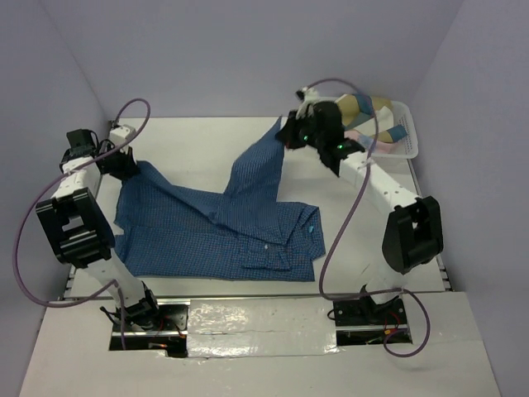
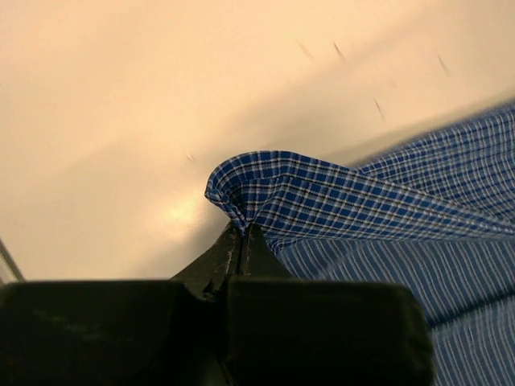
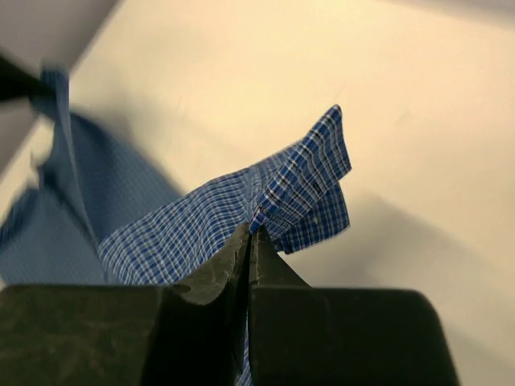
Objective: Fold and stack the long sleeve shirts
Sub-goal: Fold the shirt
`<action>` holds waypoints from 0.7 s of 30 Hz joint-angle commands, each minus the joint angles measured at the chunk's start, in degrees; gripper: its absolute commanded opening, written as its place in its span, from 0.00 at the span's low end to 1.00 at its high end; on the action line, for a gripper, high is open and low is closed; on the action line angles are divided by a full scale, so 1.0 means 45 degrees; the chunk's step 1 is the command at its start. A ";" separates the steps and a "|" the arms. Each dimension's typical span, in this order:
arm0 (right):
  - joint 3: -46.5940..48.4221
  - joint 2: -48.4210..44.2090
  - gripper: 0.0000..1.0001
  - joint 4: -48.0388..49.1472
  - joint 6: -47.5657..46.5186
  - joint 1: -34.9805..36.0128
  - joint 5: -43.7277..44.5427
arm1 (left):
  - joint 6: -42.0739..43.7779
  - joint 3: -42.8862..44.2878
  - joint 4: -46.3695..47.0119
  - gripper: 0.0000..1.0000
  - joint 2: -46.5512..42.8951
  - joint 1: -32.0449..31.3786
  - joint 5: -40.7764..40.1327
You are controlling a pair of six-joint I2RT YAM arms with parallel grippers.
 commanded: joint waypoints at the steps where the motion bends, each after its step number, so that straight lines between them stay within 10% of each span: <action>1: 0.2216 0.0531 0.00 0.0658 0.0909 -0.1221 -0.0520 | -0.2443 0.1293 0.2145 0.00 0.0811 -0.0104 0.0148; 21: 1.0126 0.4281 0.00 -0.0104 -0.1588 -0.1535 -0.0070 | -0.1510 0.1746 0.2265 0.00 0.2669 -0.0592 0.0930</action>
